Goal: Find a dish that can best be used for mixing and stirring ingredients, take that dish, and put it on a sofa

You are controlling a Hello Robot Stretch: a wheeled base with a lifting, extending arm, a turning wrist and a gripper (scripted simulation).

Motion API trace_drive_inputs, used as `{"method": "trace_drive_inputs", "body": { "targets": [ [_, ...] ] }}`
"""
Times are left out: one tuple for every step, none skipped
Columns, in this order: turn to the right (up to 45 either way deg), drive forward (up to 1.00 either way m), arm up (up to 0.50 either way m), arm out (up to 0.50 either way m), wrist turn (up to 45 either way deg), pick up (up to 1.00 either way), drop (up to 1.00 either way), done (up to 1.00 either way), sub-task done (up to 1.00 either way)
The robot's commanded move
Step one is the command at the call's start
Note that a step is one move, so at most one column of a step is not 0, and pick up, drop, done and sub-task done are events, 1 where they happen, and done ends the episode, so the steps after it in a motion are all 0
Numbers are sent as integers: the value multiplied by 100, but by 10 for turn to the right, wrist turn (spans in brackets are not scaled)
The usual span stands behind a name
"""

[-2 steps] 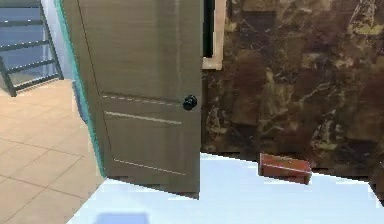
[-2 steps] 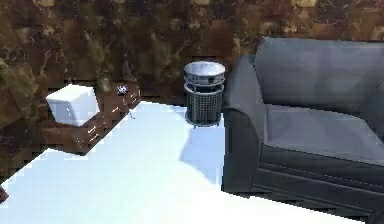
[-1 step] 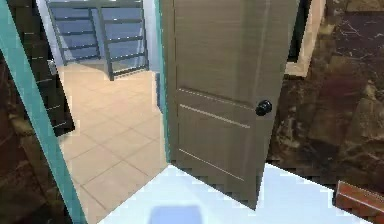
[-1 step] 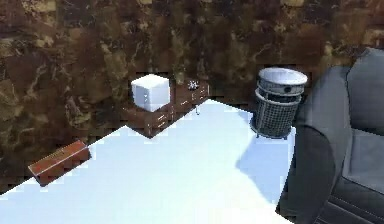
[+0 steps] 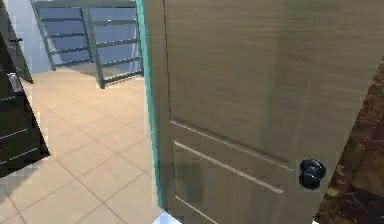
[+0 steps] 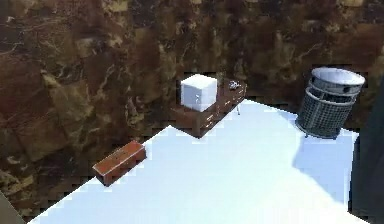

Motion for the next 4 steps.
{"method": "trace_drive_inputs", "body": {
  "targets": [
    [-300, 0, 0, 0, 0, 0, 0, 0, 0],
    [0, 80, 0, 0, 0, 0, 0, 0, 0],
    [-240, 0, 0, 0, 0, 0, 0, 0, 0],
    [0, 30, 0, 0, 0, 0, 0, 0, 0]
  ]
}}
